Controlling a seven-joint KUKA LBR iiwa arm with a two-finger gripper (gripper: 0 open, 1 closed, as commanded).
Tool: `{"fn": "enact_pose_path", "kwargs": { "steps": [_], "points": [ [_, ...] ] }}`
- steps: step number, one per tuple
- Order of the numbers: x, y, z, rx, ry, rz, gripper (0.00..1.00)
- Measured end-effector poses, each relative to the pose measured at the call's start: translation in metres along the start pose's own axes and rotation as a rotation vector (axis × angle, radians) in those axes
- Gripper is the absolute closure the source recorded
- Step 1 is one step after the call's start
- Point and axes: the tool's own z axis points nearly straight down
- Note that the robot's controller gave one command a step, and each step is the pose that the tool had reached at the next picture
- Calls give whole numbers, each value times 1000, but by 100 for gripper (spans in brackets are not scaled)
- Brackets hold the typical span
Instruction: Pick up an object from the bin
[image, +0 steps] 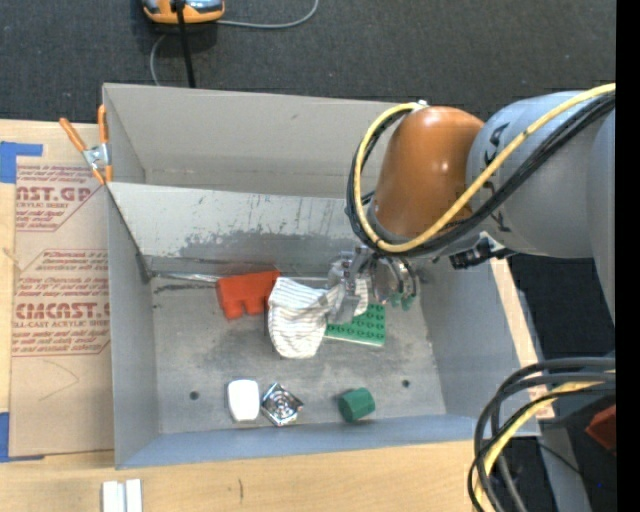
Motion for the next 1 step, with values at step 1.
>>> {"fn": "enact_pose_path", "kwargs": {
  "steps": [1],
  "points": [
    [0,0,0,0,0,0,100]
  ]
}}
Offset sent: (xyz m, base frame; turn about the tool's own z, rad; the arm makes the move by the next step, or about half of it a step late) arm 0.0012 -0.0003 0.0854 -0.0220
